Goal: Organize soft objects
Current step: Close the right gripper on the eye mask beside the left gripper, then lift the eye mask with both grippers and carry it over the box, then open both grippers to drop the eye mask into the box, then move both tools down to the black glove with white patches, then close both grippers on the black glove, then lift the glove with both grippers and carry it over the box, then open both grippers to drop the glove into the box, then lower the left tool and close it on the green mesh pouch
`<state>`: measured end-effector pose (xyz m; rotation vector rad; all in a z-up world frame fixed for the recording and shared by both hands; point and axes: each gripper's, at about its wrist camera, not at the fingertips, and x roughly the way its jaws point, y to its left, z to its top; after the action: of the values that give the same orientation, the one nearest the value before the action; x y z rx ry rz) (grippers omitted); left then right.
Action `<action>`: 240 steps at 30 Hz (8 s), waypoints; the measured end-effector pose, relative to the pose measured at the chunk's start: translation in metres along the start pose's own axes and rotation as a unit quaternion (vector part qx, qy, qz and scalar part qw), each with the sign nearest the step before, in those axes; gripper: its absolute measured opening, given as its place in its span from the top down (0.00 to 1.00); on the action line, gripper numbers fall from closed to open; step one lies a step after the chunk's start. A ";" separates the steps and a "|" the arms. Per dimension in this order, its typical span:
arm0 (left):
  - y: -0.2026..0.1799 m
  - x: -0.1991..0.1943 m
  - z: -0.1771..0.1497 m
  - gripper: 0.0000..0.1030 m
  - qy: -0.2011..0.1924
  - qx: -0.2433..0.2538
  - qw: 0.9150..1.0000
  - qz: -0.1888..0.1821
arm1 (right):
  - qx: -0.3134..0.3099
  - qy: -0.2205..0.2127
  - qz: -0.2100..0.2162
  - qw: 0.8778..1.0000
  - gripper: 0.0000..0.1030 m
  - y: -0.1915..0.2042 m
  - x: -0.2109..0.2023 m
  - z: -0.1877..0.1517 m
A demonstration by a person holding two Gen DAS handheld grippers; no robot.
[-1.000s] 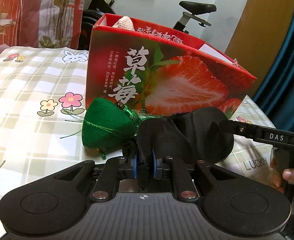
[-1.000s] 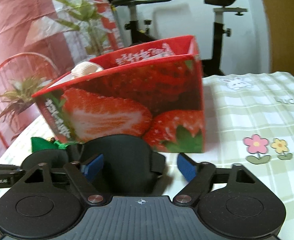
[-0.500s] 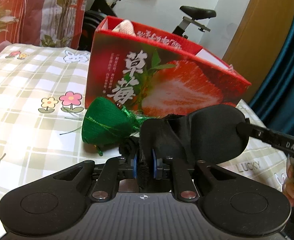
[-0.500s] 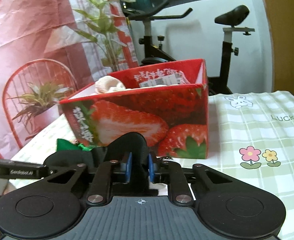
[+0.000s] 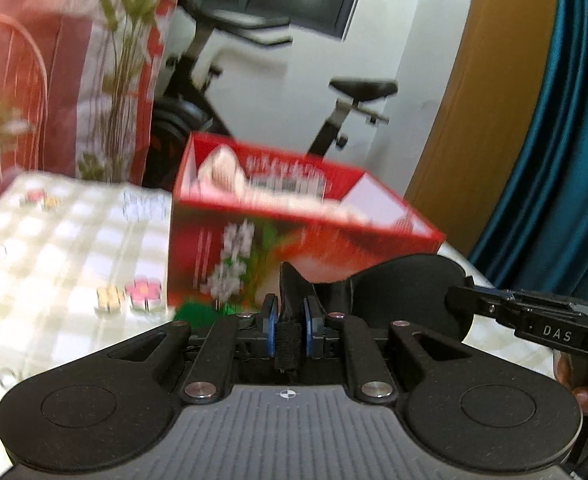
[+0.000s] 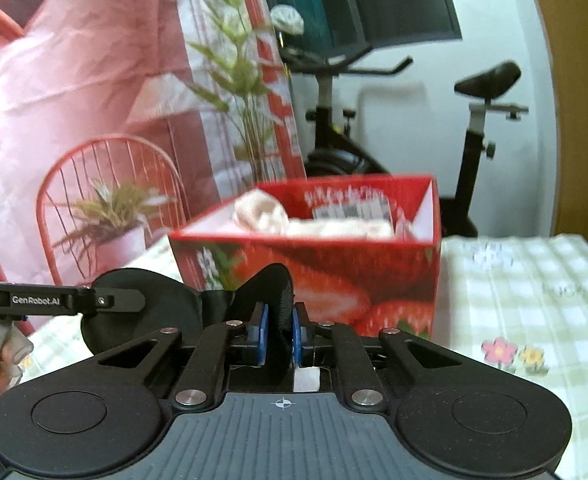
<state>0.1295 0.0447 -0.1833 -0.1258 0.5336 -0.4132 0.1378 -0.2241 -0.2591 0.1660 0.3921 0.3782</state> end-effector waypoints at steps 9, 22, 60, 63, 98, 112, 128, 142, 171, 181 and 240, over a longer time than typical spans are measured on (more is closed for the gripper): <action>-0.015 -0.011 0.072 0.86 -0.082 0.039 0.996 0.005 | -0.018 -0.068 -0.001 0.998 0.89 -0.002 -0.008 0.071; -0.013 0.085 0.141 0.87 -0.017 0.062 0.998 0.008 | -0.019 -0.005 -0.039 0.999 0.90 -0.025 0.093 0.138; 0.026 0.088 0.111 0.10 0.023 0.036 0.999 0.034 | -0.026 0.020 -0.073 0.997 0.58 -0.046 0.096 0.070; 0.024 0.070 0.094 0.12 0.019 0.031 0.999 0.027 | -0.024 0.021 -0.063 0.998 0.58 -0.043 0.083 0.060; 0.030 0.102 -0.046 0.59 0.131 -0.058 0.989 0.020 | 0.027 0.120 -0.047 0.991 0.48 -0.023 0.125 -0.051; 0.024 0.078 -0.058 0.77 0.131 -0.065 0.989 -0.006 | 0.076 0.131 -0.010 0.988 0.80 -0.017 0.092 -0.058; 0.015 0.050 -0.063 0.77 0.116 -0.050 0.992 -0.006 | 0.058 0.123 -0.012 0.991 0.80 0.005 0.057 -0.069; 0.007 0.038 -0.056 0.77 0.076 -0.036 0.996 -0.013 | 0.049 0.083 -0.013 0.995 0.80 0.007 0.045 -0.060; -0.007 0.020 0.029 0.77 0.000 0.012 0.999 -0.037 | -0.018 0.001 0.012 1.000 0.80 0.006 0.030 0.041; -0.001 0.038 0.068 0.77 -0.022 0.002 0.999 -0.035 | -0.006 -0.033 0.014 0.999 0.80 -0.004 0.045 0.085; 0.077 0.086 0.016 0.47 0.104 -0.042 0.994 -0.001 | -0.055 0.008 -0.077 0.995 0.18 -0.003 0.087 0.017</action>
<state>0.2318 0.0795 -0.2273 -0.1661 0.7564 -0.4072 0.2199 -0.1946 -0.2735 0.0255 0.3953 0.2477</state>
